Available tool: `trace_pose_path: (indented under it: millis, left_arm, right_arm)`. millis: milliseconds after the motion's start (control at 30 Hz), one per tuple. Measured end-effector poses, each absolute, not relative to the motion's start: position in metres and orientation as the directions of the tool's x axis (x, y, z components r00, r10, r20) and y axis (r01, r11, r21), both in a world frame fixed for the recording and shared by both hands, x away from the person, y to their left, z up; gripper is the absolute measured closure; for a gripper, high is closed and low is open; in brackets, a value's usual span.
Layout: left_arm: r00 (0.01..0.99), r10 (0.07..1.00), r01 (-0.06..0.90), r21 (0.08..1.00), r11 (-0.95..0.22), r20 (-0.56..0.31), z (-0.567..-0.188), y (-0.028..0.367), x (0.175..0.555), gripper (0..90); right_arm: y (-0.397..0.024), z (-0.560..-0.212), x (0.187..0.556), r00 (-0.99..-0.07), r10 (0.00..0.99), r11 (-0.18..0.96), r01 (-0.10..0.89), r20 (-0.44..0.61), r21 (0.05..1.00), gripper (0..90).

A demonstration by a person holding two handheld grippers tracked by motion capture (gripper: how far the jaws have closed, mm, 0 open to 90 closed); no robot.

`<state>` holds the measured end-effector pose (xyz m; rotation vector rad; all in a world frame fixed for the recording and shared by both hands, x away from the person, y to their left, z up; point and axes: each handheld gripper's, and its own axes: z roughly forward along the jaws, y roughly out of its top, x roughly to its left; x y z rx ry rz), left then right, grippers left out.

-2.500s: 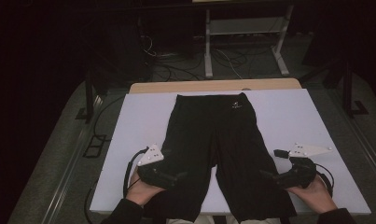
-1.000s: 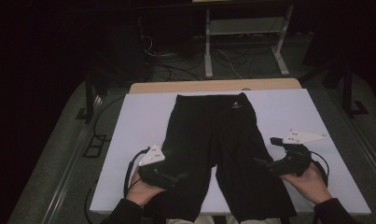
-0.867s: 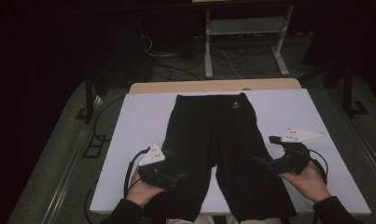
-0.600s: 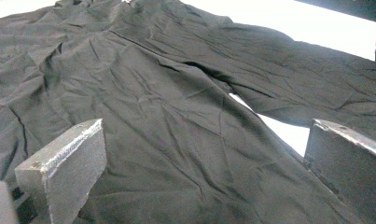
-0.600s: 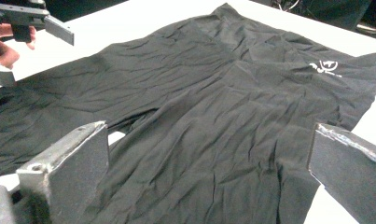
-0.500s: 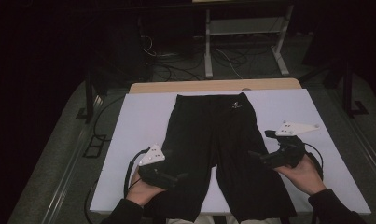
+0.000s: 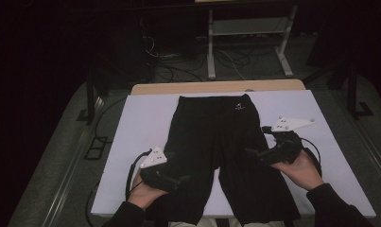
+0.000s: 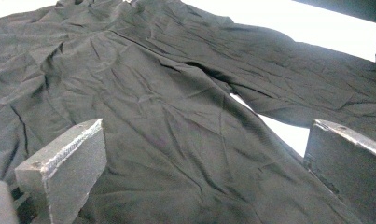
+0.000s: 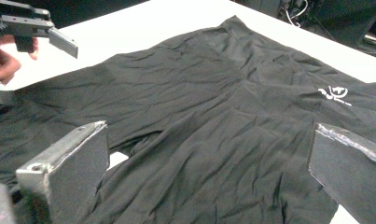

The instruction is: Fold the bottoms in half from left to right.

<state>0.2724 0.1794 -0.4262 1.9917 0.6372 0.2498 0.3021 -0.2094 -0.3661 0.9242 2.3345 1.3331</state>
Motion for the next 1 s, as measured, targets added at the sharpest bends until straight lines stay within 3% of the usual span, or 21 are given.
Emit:
trace_pose_path:
  millis: [1000]
  left_arm:
    - [0.843, 0.530, 0.333, 0.866, -0.372, -0.095, -0.426, 0.180, 0.273, 0.0]
  right_arm:
    - [-0.173, -0.359, 0.340, -0.764, 0.643, 0.387, 0.376, 0.045, 0.842, 0.0]
